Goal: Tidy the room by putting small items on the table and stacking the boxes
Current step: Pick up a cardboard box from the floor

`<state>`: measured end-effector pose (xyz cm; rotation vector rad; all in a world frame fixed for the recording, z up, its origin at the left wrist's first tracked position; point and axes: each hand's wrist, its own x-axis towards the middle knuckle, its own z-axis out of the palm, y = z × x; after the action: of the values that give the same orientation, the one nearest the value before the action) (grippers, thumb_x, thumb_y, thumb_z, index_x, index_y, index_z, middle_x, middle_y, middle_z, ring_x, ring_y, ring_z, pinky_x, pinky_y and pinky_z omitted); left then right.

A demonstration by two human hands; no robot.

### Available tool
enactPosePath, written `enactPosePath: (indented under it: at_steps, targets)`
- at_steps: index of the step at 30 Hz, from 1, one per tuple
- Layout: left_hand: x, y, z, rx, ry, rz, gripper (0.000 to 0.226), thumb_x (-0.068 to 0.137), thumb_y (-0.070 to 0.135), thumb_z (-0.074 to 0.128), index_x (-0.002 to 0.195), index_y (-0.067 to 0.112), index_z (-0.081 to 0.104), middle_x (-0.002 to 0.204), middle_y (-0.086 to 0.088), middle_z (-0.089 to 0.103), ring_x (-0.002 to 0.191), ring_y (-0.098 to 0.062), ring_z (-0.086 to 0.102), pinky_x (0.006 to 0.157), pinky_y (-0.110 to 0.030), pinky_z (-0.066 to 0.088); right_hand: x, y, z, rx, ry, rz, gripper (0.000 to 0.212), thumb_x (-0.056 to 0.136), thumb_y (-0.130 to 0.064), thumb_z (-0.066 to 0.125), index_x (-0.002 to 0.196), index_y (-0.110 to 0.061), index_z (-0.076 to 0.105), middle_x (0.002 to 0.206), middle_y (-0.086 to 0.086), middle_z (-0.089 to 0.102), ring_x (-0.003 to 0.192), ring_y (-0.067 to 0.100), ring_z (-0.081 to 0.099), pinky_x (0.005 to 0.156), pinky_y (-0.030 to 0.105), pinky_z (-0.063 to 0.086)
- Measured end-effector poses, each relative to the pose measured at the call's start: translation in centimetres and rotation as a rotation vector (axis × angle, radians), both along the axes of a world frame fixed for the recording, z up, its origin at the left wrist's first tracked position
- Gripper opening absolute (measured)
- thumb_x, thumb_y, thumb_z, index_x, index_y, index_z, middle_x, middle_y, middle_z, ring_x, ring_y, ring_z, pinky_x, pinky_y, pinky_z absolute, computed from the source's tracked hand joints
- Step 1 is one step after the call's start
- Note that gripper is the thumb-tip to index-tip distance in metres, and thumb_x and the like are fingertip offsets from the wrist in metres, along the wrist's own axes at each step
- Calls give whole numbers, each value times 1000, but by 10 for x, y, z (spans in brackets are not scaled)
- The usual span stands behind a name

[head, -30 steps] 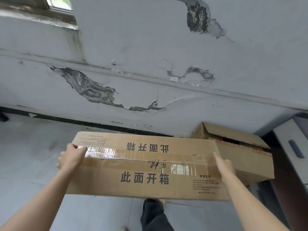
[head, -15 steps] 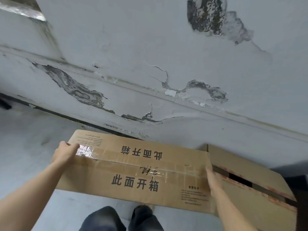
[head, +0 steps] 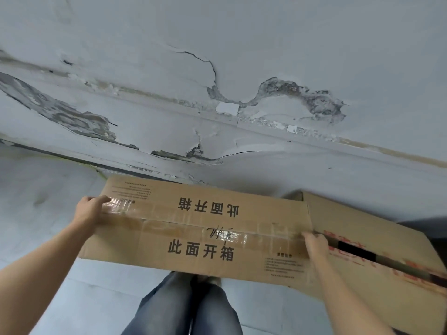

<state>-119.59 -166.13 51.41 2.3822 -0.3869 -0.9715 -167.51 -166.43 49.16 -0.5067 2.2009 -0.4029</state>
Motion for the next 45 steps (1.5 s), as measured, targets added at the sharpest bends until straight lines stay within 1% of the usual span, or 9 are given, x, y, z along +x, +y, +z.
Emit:
enactPosePath:
  at_steps: [6, 10, 14, 17, 19, 22, 31, 38, 45]
  targets:
    - [-8, -32, -37, -49, 80, 84, 31, 92, 11, 50, 120, 0, 57, 123, -12, 59, 87, -20, 52, 67, -28, 40, -7, -41, -31, 66, 35, 58, 49, 92, -18, 53, 134, 5, 41, 134, 24, 47, 123, 36, 45, 95, 37, 37]
    - [-22, -59, -60, -94, 169, 131, 12, 92, 11, 49, 81, 10, 53, 63, -7, 60, 44, -13, 57, 53, -22, 34, -9, -61, -58, 82, 103, 62, 45, 93, -17, 50, 131, 5, 42, 130, 25, 49, 120, 38, 47, 92, 37, 38]
    - [-18, -91, -94, -117, 193, -31, 10, 88, 2, 54, 81, 9, 50, 84, -14, 63, 56, -20, 53, 55, -24, 43, -11, -75, -80, 42, 202, 102, 40, 94, -19, 47, 126, 5, 48, 118, 24, 55, 110, 38, 51, 80, 34, 36]
    - [-19, -109, -128, -104, 199, -230, 21, 78, -3, 65, 79, 12, 51, 96, -15, 54, 73, -24, 52, 65, -26, 42, -1, -74, -105, 76, 220, 291, 58, 94, -34, 49, 137, 2, 34, 124, 16, 48, 121, 37, 44, 100, 41, 35]
    - [-18, -111, -159, -2, 128, -444, 43, 66, 6, 79, 104, 13, 58, 119, -19, 46, 103, -34, 50, 89, -38, 46, 16, -66, -129, 170, 318, 638, 91, 87, -55, 51, 149, -9, 4, 154, 19, 10, 142, 38, 10, 114, 49, 17]
    - [-14, -102, -198, 219, -42, -660, 100, 60, 24, 86, 143, 28, 33, 144, -18, 19, 133, -37, 23, 111, -49, 27, 45, -53, -162, 283, 372, 975, 108, 78, -71, 49, 146, -23, -21, 151, 18, -27, 139, 43, -20, 114, 55, 1]
    - [-22, -112, -201, 379, -213, -839, 109, 74, 40, 76, 149, 38, -3, 155, -15, -20, 144, -32, -13, 118, -46, 6, 52, -73, -163, 344, 381, 948, 114, 71, -68, 61, 148, -27, -13, 153, 18, -21, 140, 44, -16, 112, 58, 8]
    - [-33, -72, -193, 475, -371, -998, 81, 90, 39, 53, 150, 32, -1, 157, -9, -13, 145, -32, -6, 117, -47, 13, 51, -66, -138, 427, 231, 932, 102, 83, -58, 57, 147, -28, -18, 151, 16, -30, 139, 44, -20, 113, 56, 11]
    - [-22, -38, -161, 356, -29, -781, 58, 88, 22, 58, 140, 7, 38, 142, -19, 40, 128, -37, 39, 107, -44, 34, 71, -16, -123, 316, 168, 960, 91, 87, -53, 53, 149, -30, -10, 155, 13, -16, 143, 40, -5, 114, 51, 18]
